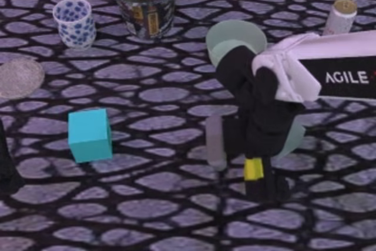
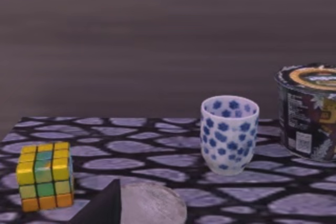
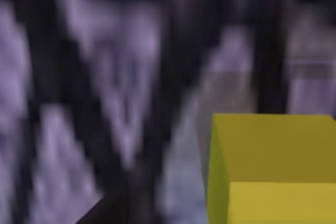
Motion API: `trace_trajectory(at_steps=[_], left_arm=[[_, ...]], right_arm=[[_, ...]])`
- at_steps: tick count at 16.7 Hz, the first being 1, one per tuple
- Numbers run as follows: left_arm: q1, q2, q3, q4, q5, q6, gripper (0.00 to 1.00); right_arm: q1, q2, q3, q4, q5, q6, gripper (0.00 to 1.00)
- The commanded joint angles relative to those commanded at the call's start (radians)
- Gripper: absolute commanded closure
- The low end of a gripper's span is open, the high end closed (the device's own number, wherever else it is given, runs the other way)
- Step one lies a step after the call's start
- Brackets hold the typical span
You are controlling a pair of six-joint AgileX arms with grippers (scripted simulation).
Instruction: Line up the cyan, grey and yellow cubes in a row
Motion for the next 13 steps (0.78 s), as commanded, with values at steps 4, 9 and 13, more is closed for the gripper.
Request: trace_trajectory(at_steps=[4, 9, 13], left_arm=[[0.000, 0.000, 0.000, 0.000, 0.000, 0.000, 0.00], [0.000, 0.000, 0.000, 0.000, 0.000, 0.000, 0.00], [0.000, 0.000, 0.000, 0.000, 0.000, 0.000, 0.00]], right_arm=[[0.004, -0.027, 0.052, -0.075, 0.000, -0.004, 0.00], [0.006, -0.094, 0.146, -0.243, -0.001, -0.006, 0.00], [0.002, -0.095, 0.148, -0.247, -0.001, -0.005, 0.00]])
